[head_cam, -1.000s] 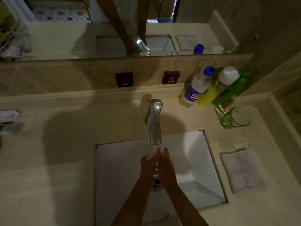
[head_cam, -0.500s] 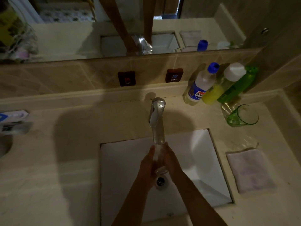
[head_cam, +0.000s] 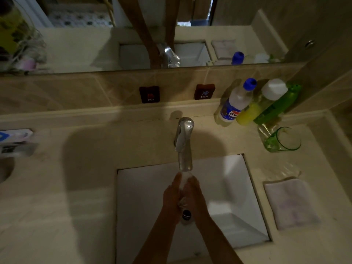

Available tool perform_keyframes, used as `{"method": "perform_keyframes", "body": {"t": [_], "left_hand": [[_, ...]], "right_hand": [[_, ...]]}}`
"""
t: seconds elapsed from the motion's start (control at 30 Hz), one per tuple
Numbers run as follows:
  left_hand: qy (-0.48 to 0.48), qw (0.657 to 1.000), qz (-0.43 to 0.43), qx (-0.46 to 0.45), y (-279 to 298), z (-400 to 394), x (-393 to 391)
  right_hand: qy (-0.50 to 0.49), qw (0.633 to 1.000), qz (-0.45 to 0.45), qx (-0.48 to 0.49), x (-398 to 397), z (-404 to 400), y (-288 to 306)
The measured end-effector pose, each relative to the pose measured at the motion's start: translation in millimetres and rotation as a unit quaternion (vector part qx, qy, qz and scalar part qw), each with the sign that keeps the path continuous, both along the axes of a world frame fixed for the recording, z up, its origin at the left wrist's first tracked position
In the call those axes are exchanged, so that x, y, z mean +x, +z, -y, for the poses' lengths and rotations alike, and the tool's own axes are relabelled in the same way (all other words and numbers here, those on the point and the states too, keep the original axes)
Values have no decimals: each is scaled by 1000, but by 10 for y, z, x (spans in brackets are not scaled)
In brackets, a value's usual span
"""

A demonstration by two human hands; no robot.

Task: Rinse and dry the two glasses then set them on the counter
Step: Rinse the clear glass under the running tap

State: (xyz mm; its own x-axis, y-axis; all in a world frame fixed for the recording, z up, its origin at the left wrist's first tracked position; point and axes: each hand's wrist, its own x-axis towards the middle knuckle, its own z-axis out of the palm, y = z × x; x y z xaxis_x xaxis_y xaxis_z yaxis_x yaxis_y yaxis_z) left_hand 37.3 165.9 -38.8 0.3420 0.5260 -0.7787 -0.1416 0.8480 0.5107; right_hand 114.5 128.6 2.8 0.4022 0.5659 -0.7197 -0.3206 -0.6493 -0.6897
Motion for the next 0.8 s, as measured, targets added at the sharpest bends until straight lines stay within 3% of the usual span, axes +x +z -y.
{"method": "perform_keyframes", "body": {"t": [0.13, 0.27, 0.4, 0.53, 0.67, 0.8], "left_hand": [[5, 999, 45, 24, 56, -53, -30], [20, 999, 27, 35, 16, -133, -11], [41, 998, -1, -44, -86, -160, -14], [89, 984, 62, -138, -135, -170, 9], [147, 933, 157, -288, -143, -155, -12], [120, 933, 156, -300, -224, -205, 4]], "right_hand": [[11, 999, -13, -34, 183, -244, -3], [15, 999, -11, -40, 75, -285, -92], [35, 999, 19, 11, -130, -123, 37], [32, 995, 60, 70, -245, 102, -53], [20, 994, 89, 61, -200, 223, -60], [87, 981, 158, 64, -74, 219, -69]]}}
